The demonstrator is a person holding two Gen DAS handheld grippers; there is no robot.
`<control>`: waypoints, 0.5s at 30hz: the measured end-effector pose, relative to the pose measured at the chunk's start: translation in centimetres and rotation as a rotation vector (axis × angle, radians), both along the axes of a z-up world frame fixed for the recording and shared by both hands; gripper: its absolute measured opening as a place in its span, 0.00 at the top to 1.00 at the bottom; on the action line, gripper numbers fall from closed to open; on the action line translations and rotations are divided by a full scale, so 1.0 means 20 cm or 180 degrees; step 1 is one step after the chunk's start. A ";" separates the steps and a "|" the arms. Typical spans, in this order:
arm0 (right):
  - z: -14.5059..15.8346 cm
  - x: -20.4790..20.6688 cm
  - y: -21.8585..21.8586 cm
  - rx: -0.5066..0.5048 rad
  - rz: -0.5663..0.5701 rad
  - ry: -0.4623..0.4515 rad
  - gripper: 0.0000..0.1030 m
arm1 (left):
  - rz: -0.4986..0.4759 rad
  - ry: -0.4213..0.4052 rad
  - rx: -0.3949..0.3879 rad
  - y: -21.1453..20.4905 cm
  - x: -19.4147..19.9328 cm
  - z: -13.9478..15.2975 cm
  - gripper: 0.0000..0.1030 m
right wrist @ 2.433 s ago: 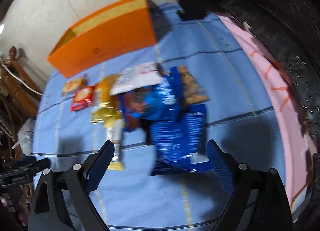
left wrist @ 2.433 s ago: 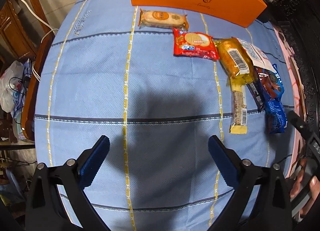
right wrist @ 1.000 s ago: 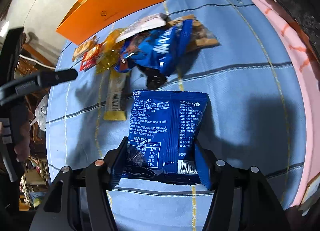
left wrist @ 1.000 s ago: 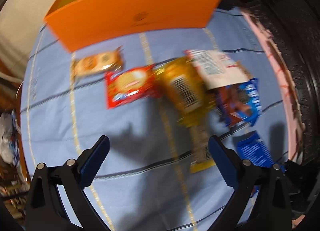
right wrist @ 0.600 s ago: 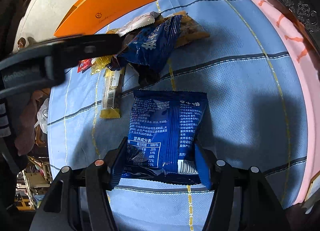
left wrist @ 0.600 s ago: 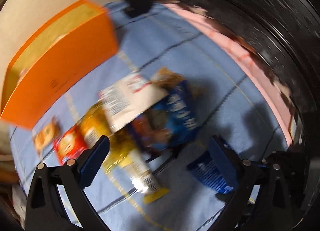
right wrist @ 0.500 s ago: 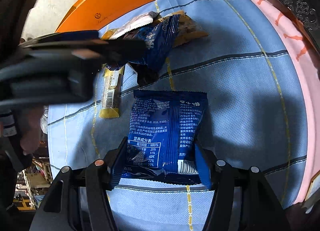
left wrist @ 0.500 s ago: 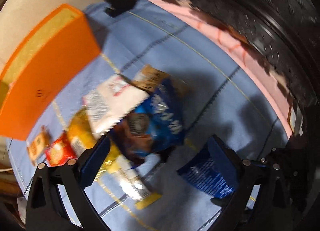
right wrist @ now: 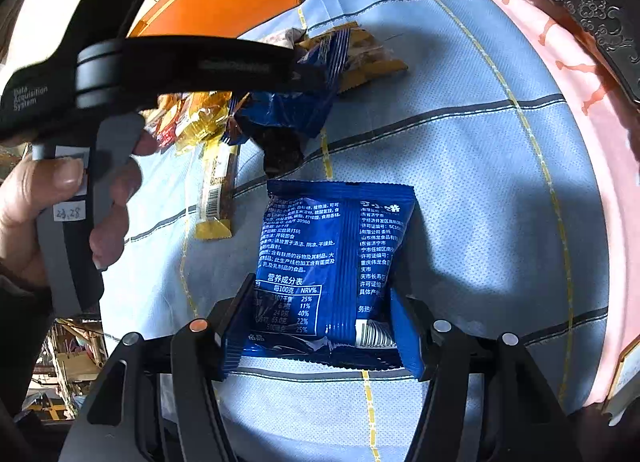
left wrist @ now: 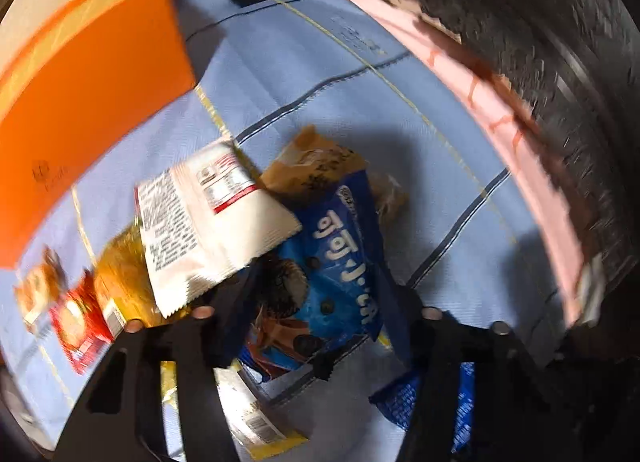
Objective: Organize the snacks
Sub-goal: 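Grasp the blue-and-brown cookie bag with the left tool while the right tool holds the blue bag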
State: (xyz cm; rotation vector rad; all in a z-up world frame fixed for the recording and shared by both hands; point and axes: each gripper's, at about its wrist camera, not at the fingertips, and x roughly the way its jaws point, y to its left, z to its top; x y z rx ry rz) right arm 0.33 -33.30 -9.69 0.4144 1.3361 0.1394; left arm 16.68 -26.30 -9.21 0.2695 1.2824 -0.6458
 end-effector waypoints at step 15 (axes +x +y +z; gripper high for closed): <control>0.11 0.04 0.05 -0.0062 0.0081 -0.0155 0.39 | 0.0451 -0.0073 -0.0563 0.55 -0.23 0.32 1.00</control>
